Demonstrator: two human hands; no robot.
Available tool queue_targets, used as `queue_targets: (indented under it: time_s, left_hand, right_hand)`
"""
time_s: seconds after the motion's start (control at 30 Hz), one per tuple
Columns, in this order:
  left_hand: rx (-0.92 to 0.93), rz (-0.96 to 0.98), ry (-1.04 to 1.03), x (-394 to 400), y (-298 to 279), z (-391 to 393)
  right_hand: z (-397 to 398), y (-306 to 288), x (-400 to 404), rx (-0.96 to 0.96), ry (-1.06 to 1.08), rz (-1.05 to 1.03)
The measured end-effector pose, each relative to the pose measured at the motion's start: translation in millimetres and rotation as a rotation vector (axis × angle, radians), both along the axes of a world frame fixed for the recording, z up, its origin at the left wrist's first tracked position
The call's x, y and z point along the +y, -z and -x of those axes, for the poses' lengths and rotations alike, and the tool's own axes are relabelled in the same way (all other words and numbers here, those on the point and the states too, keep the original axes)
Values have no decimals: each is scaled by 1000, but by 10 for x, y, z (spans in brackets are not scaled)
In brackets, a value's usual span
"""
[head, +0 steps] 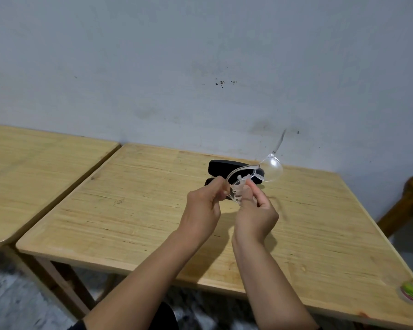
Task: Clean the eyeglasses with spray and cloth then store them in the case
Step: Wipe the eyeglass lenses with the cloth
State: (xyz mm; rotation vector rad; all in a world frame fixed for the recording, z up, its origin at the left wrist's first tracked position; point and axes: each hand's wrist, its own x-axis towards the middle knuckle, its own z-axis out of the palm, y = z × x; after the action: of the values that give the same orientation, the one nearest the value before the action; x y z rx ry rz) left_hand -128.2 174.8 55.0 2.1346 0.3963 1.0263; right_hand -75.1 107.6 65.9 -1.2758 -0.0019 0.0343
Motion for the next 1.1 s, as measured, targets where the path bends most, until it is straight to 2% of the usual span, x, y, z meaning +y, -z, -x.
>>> queue_targets:
  time_s: [0.13,0.43,0.73,0.93,1.0,1.1]
  left_hand:
    - [-16,-38,36,-52,12,-10]
    - [-26,-20,40,98,-30,-30]
    - [-6,15,-1,176,-75,1]
    - [17,28,-29,277,-101,57]
    - [25,28,-34,287,-88,74]
    - [21,35,-47,276,-53,93]
  right_hand:
    - [-15,6,3,-16,-20,-44]
    - [-96,32,-138,-134,-365,164]
    - [-165,-61,-178,-192,-542,195]
    - [-199,-118,-225,-277,-720,388]
    - [-212,-128,-239,-275,-724,418]
    - [-202,-93,-240,-248,-612,411]
